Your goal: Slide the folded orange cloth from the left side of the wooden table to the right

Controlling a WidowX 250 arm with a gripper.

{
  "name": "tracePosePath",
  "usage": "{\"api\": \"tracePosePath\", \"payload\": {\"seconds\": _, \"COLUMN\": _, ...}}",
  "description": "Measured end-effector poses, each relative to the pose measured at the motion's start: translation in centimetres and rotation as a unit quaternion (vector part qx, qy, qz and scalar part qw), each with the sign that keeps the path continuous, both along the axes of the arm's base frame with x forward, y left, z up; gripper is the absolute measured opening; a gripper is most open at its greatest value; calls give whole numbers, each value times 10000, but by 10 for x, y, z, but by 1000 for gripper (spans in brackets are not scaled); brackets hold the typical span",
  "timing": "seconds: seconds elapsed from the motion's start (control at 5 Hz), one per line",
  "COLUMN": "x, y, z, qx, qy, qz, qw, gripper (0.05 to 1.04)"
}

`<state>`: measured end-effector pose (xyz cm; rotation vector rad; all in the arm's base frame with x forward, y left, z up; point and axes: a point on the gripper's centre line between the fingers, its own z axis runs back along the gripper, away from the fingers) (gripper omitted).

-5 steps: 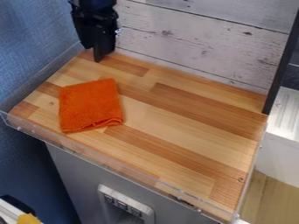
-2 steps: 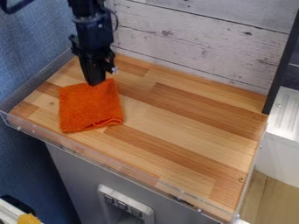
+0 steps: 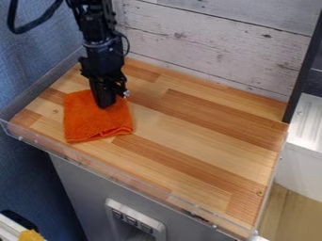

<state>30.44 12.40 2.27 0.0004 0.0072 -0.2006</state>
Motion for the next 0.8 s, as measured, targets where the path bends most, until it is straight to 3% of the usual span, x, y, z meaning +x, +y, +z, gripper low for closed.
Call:
{"api": "tracePosePath", "payload": {"seconds": 0.6, "x": -7, "y": -7, "z": -14, "qx": 89, "qy": -76, "qz": 208, "qw": 9997, "gripper": 59}}
{"api": "tracePosePath", "payload": {"seconds": 0.8, "x": -8, "y": -33, "z": -14, "qx": 63, "qy": -19, "qz": 412, "qw": 9991, "gripper": 59}}
